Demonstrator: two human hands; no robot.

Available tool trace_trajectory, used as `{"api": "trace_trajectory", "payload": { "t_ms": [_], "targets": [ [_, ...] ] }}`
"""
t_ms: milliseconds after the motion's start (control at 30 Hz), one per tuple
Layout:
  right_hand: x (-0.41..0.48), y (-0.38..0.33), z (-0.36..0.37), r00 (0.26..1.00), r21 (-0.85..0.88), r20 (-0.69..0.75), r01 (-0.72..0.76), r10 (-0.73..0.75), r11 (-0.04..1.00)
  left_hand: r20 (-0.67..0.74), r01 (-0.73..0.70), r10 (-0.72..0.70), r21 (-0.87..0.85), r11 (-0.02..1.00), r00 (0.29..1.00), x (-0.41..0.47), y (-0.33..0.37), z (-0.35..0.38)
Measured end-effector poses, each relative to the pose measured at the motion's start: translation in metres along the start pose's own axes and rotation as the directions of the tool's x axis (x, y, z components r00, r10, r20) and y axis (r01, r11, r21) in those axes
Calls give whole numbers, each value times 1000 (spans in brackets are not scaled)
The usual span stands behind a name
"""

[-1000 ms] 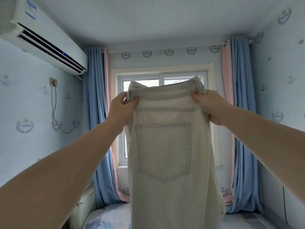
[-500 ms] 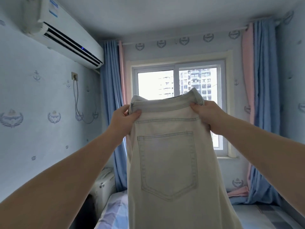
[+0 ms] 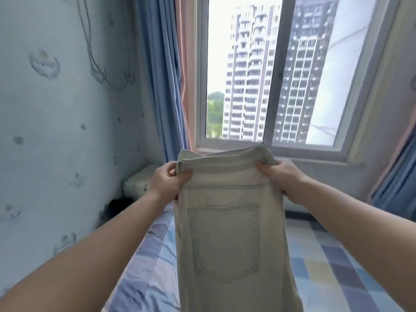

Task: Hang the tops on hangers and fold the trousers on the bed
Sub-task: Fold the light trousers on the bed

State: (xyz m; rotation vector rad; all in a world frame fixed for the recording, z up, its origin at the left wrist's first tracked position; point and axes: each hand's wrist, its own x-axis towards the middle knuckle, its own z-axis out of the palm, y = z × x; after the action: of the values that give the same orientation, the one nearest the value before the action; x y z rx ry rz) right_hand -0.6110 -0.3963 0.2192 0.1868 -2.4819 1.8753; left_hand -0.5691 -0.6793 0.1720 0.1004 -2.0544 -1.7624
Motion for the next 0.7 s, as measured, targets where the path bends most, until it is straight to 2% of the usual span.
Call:
{"api": "trace_trajectory", "payload": {
  "t_ms": [167,367,567,633,700],
  "targets": [
    [129,174,102,969,-162,49,-230,241,960,-21,258,-257,115,959,966,91,-221,16],
    [241,383,209,952,-332,-51,-302,303,894,-116,388,-371,320,864,921,159,-456,37],
    [317,503,285,937,-341,-180,-345,300,874,-165,421,-388,346,839,907,204,-595,57],
    [311,537,303,938,-319,-114,-345,326,883,-117,419,-408,392,819,906,191,-623,66],
    [284,565,313,941,-364,-7,-319,340,875,-5,360,-417,516,777,909,160,-647,72]
  ]
}}
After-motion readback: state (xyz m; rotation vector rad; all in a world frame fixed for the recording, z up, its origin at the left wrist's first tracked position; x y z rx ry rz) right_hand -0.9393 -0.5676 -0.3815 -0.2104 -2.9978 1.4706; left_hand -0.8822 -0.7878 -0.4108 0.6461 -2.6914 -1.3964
